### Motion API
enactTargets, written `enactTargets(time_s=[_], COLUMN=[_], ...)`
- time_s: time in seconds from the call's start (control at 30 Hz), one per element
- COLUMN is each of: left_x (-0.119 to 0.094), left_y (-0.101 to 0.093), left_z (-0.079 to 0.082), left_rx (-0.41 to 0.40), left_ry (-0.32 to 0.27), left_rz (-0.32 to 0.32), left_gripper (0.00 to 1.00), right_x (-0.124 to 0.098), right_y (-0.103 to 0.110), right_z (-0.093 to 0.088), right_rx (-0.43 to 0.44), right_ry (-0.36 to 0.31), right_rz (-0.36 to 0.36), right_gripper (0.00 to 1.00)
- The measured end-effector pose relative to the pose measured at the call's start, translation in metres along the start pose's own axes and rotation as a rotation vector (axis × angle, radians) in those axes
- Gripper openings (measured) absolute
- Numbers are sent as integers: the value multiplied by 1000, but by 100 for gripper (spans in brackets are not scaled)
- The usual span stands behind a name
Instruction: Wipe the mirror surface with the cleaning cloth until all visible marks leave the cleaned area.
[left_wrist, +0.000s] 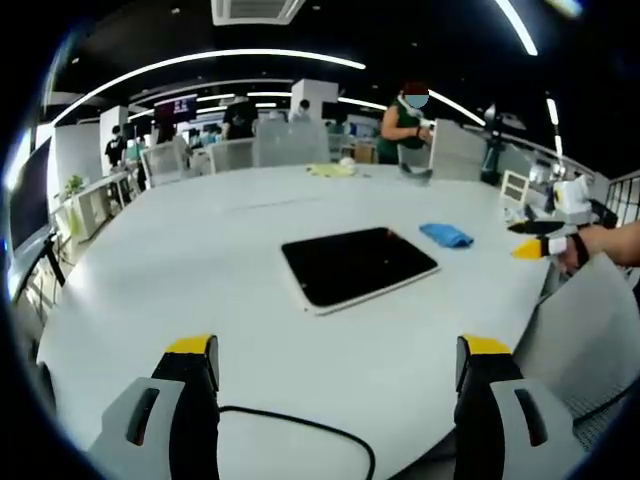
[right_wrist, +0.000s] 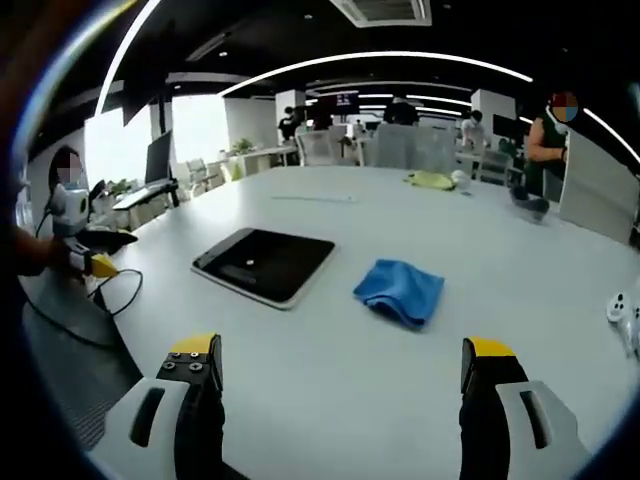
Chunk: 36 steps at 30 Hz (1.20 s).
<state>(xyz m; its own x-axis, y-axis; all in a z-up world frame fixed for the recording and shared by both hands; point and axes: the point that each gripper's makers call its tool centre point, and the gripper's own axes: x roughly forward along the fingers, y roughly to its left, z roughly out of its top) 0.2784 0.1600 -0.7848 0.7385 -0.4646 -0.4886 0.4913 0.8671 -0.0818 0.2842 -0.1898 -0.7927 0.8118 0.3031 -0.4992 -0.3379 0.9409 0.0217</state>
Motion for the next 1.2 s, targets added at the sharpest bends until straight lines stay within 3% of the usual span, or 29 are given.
enactTargets(time_s=[1.2], left_x=[0], left_y=[4], left_z=[-2], left_rx=[-12], left_ry=[5], left_rz=[19], left_gripper=[99], right_x=[0], right_y=[0], right_z=[-4], right_rx=[-7], right_ry=[30], right_rz=[-7], right_gripper=[100])
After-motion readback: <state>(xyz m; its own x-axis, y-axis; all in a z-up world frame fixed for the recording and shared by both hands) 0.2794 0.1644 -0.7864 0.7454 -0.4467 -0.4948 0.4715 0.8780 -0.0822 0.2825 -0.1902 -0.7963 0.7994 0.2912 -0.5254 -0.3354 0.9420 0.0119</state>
